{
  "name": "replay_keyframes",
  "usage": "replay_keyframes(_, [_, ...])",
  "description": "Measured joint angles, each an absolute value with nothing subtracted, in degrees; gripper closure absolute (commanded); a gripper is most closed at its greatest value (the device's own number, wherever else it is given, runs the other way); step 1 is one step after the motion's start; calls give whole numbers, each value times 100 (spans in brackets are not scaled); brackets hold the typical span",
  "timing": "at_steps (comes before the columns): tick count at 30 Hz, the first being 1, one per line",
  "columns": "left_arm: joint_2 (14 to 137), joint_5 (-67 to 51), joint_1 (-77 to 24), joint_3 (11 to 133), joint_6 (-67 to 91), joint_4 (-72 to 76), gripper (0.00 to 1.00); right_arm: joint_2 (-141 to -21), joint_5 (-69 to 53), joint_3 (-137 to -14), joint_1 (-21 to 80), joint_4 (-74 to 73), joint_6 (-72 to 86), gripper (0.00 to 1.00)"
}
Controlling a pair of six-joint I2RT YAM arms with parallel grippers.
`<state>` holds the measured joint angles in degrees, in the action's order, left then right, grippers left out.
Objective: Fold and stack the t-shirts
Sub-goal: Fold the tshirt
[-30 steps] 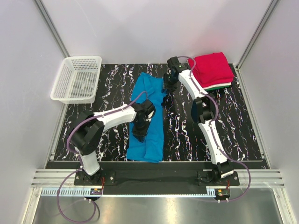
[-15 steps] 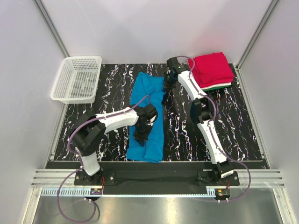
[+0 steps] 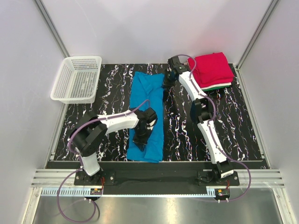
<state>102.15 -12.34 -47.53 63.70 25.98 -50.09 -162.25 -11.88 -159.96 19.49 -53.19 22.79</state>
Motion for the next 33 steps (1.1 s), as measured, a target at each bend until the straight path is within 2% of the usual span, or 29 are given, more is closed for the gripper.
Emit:
replay_keyframes(3, [10215,-1308,-4770,6292,2620,-4915,100,-16241,-1238,-15996,1898,-5234,2303,100])
replay_keyframes(4, [10215,-1328,-4779,6267,2633,-4882,100,-16245,-1267,-15996,1883,-5210,2303,77])
replay_keyframes(5, [10215,-1339,-4786,6243,2646,-4847,99,-16250,-1284,-15996,1872,-5201,2305,72])
replay_keyframes(6, [10215,-1339,-4792,6233,2659,-4823,86,-16250,-1295,-15996,1863,-5192,2331,71])
replay_keyframes(10, [10208,-1251,-4807,6235,2698,-4783,76,-16195,-1323,-15930,1857,-5083,2274,62])
replay_keyframes(13, [10132,-1079,-4807,6281,2738,-4797,68,-16011,-1343,-15705,1857,-5085,2246,58])
replay_keyframes(18, [9832,-733,-4805,6471,2884,-4818,67,-15467,-1566,-15207,1841,-5212,2220,59])
replay_keyframes(27, [9282,-207,-4539,6604,3142,-4858,64,-13968,-1828,-14936,1837,-5782,2060,54])
replay_keyframes(31, [9312,-231,-4073,6753,3164,-4866,64,-12798,-1966,-13880,1879,-5986,2099,53])
replay_keyframes(33, [9391,-263,-3857,6910,3164,-4853,64,-12029,-1953,-12742,1981,-5996,2104,54])
